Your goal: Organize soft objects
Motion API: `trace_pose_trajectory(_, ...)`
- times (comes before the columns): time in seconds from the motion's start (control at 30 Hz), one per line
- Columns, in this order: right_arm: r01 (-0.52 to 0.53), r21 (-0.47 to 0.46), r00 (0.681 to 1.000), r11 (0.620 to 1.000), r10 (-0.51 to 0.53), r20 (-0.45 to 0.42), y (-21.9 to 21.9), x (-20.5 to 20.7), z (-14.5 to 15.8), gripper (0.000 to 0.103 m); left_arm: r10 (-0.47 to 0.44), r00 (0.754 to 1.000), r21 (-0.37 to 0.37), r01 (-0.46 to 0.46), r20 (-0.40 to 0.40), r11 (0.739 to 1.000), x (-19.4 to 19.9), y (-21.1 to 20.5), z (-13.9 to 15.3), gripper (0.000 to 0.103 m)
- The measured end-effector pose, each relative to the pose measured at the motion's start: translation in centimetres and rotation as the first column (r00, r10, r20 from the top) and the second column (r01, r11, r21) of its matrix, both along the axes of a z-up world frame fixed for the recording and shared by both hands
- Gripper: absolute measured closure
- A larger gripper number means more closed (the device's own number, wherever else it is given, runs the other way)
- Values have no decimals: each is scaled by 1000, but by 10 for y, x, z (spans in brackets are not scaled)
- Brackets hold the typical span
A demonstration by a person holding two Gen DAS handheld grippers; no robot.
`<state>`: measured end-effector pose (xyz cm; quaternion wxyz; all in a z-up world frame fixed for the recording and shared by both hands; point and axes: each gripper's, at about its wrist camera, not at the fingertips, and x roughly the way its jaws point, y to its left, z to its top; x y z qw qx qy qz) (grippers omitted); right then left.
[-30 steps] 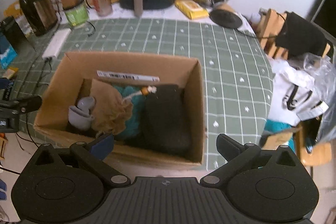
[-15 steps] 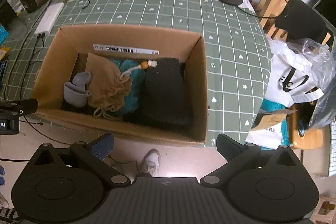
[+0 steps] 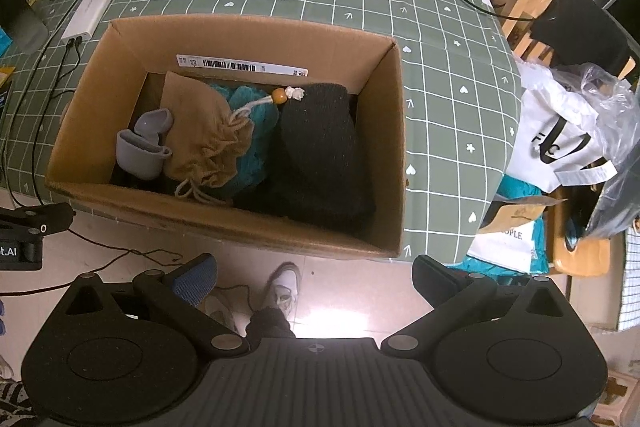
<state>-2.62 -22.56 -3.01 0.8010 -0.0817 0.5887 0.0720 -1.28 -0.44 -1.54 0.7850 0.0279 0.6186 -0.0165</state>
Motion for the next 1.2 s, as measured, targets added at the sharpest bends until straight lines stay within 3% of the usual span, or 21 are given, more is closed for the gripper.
trace_pose_trajectory(1.2,-11,7,1000,1000,11,-1,-8,-4,-1,0,-1,1000,-11,0,-5,1000,-7,-12,3,0)
